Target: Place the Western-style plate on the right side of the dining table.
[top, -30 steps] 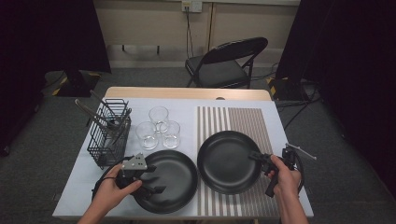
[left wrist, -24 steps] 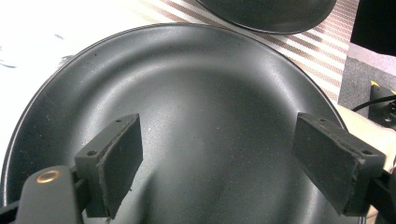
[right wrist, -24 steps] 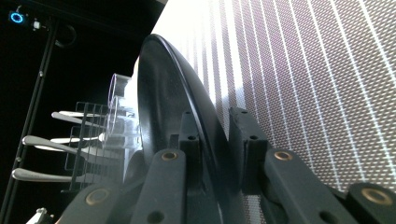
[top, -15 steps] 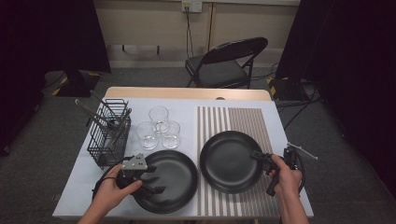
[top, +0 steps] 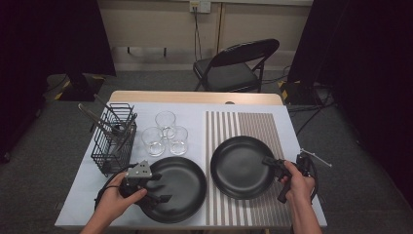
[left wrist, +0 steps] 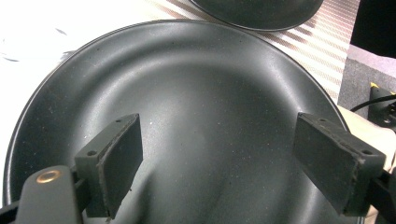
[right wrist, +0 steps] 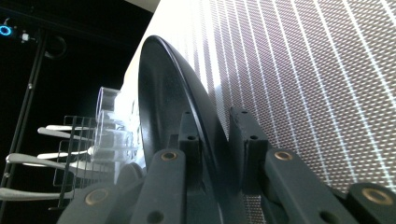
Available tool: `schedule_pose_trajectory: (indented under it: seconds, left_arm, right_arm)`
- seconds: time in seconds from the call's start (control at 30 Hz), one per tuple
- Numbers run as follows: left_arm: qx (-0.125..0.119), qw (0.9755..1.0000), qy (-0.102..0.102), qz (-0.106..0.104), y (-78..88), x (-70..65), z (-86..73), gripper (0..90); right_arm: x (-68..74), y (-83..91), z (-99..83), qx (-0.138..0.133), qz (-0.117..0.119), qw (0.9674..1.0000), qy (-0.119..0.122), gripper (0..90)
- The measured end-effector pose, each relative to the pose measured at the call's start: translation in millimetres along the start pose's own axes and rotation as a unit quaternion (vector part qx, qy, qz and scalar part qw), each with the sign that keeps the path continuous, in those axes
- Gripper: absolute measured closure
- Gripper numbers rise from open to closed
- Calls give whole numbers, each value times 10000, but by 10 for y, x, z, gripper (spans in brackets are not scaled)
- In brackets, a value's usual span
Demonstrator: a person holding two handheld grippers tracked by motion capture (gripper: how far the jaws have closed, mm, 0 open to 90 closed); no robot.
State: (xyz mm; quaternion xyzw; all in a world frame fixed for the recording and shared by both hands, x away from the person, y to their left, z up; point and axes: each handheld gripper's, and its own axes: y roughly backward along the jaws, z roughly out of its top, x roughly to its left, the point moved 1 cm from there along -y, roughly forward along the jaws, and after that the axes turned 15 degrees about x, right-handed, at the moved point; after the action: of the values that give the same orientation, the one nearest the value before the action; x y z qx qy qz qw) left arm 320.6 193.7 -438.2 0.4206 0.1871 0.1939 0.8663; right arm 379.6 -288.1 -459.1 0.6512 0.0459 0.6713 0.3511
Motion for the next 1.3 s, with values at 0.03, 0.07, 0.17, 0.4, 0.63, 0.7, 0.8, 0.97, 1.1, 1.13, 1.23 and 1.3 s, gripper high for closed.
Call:
schedule_pose_trajectory:
  seconds: [0.03,0.07,0.17,0.4,0.63,0.7,0.8,0.97,1.1,1.13,1.23,1.3]
  left_arm:
    - [5,10000,8,2,3,-1,-2,160]
    - [20,10000,-1,17,7,-2,-3,160]
    - [0,10000,-8,16,8,-3,-6,160]
    - [24,10000,-12,45,10,-5,-8,160]
    - [26,10000,-32,46,9,-9,-6,160]
    - [12,10000,-25,42,11,-14,-5,160]
    - [-14,10000,-28,28,12,-17,-4,160]
    - [-14,10000,-39,32,17,-18,-6,160]
    - [-4,10000,-49,61,27,-16,-6,160]
    - [3,10000,-51,59,27,-16,-7,160]
    - [-4,10000,-42,39,19,-18,-8,160]
    - [-10,10000,-46,37,16,-19,-6,160]
  right_arm:
    - [-7,0,3,8,4,10000,-11,760]
    - [-17,1,7,2,-12,10000,-23,760]
    - [-29,5,16,-68,-75,9999,-65,758]
    - [-75,17,40,-174,-43,9998,-131,755]
    - [-92,8,55,-225,-58,9996,-177,753]
    - [-88,9,59,-225,-70,9996,-164,753]
    - [-84,8,59,-232,-111,9996,-127,756]
    - [-63,-6,60,-296,-322,9990,23,781]
    - [-62,-14,61,-284,-511,9982,145,802]
    - [-71,-16,62,-268,-536,9980,175,807]
    - [-83,-18,66,-262,-577,9977,236,810]
    - [-75,-16,72,-257,-609,9973,327,813]
